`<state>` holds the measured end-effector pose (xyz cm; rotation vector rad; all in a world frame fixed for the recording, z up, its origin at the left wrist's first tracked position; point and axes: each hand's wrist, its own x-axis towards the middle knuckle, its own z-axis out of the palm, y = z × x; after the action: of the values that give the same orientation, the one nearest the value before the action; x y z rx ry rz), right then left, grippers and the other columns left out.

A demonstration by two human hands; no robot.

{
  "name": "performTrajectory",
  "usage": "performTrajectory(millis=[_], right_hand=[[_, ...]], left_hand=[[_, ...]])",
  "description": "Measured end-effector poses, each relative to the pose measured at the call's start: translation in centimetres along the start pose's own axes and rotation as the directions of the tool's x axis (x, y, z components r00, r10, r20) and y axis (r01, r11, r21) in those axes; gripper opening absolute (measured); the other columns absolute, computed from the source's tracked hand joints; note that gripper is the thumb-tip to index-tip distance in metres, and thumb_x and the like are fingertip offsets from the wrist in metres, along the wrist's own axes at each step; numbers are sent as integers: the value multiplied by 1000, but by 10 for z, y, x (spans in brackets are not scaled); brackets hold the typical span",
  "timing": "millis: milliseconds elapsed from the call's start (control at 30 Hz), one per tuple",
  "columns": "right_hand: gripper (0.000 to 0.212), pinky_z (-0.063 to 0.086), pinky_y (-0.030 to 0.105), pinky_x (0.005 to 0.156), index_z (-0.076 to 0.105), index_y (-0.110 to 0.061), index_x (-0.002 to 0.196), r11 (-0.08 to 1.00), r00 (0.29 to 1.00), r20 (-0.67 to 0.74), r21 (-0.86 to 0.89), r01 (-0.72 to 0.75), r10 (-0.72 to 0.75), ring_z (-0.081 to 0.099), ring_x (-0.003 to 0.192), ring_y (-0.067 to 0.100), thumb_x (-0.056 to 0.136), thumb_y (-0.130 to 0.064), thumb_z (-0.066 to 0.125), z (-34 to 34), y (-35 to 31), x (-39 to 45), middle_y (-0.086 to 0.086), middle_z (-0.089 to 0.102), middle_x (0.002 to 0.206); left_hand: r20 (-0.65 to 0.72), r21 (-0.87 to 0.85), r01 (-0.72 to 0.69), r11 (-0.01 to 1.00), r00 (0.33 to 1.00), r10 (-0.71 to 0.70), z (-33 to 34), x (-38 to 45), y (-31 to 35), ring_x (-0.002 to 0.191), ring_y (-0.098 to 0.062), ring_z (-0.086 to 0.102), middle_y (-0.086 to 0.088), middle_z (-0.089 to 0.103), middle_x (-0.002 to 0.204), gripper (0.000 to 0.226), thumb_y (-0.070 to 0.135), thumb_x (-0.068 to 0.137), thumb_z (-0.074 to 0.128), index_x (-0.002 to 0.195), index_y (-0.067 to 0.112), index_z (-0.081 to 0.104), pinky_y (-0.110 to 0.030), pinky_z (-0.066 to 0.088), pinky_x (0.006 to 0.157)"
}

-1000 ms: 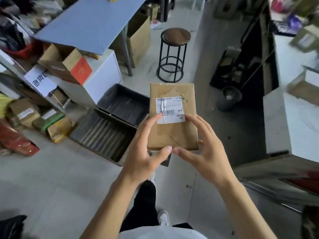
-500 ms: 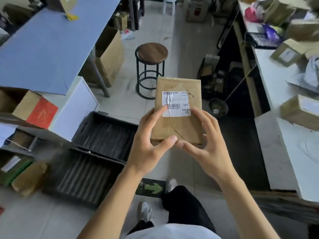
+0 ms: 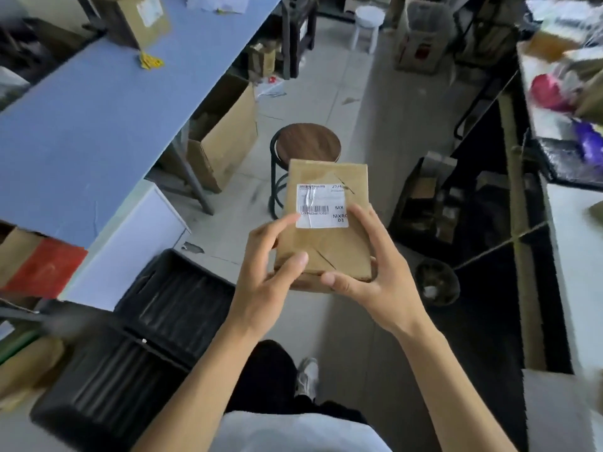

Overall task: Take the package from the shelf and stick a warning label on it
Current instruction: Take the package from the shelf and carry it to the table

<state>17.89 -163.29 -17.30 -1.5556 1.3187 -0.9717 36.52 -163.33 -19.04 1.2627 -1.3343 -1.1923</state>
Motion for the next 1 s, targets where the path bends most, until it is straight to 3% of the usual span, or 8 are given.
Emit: performTrajectory(millis=[100, 300, 433, 533, 667, 767, 867, 1000], right_hand=[[99, 31, 43, 119, 29, -41, 149, 998, 993, 113, -53, 39, -33, 6, 149, -6, 65, -56, 80, -2, 4, 70, -16, 22, 161], [99, 27, 30, 115, 29, -40, 149, 988, 948, 296, -63, 138, -114, 4, 149, -6, 65, -56, 80, 19, 9, 221, -15, 23, 162], [99, 24, 36, 121, 31, -39, 148, 989, 916, 386, -48, 138, -109, 4, 149, -7, 65, -51, 83, 44, 3, 331, -17, 25, 160], [100, 29, 42, 120, 30, -42, 148, 988, 877, 463, -22, 155, -127, 15, 150, 3, 64, -54, 83, 61, -10, 410, -14, 27, 160], [99, 40, 38, 114, 30, -43, 147, 977, 850, 492, 5, 212, -187, 22, 150, 9, 65, -50, 84, 83, -28, 500, -9, 31, 159], [97, 42, 39, 111, 31, -42, 147, 977, 830, 520, 47, 209, -202, 24, 149, 9, 66, -45, 86, 101, -32, 553, -8, 30, 159], [97, 44, 41, 110, 32, -39, 147, 975, 790, 575, 70, 213, -214, 27, 148, 9, 66, -45, 86, 125, -31, 608, -9, 29, 159], [98, 40, 41, 113, 30, -34, 149, 958, 701, 670, 57, 279, -244, 29, 145, 5, 68, -48, 83, 165, -30, 688, -8, 28, 158]], left_hand=[[-124, -61, 50, 997, 991, -57, -5, 46, 0, 137, -6, 47, 6, 47, 143, 56, 18, 86, 55, 138, 37, 52, -36, 46, 112], [-252, -161, 34, 986, 965, -74, -43, 158, -15, 140, -10, 47, 5, 48, 151, 66, 8, 87, 51, 146, 36, 45, -32, 52, 106], [-346, -167, 57, 984, 931, -113, -81, 243, -16, 140, -12, 48, 6, 49, 151, 69, 7, 85, 53, 144, 41, 46, -41, 51, 108], [-425, -117, 27, 993, 902, -74, -115, 305, -6, 140, -14, 47, 8, 49, 151, 72, 4, 81, 51, 142, 42, 48, -46, 49, 110], [-506, -86, 1, 996, 861, -44, -151, 378, 7, 136, -8, 51, 8, 51, 149, 71, 3, 81, 49, 144, 35, 49, -28, 55, 100], [-571, -84, -11, 996, 820, -39, -174, 420, 7, 135, -13, 52, 4, 49, 150, 72, 3, 80, 49, 143, 35, 50, -23, 56, 92], [-647, -97, 11, 995, 759, -72, -197, 462, -2, 135, -14, 51, 3, 50, 149, 71, 4, 77, 50, 141, 35, 53, -36, 56, 100], [-789, -134, 38, 990, 600, -129, -227, 523, -17, 133, -20, 55, 1, 59, 142, 72, 4, 70, 49, 134, 34, 61, -54, 50, 106]])
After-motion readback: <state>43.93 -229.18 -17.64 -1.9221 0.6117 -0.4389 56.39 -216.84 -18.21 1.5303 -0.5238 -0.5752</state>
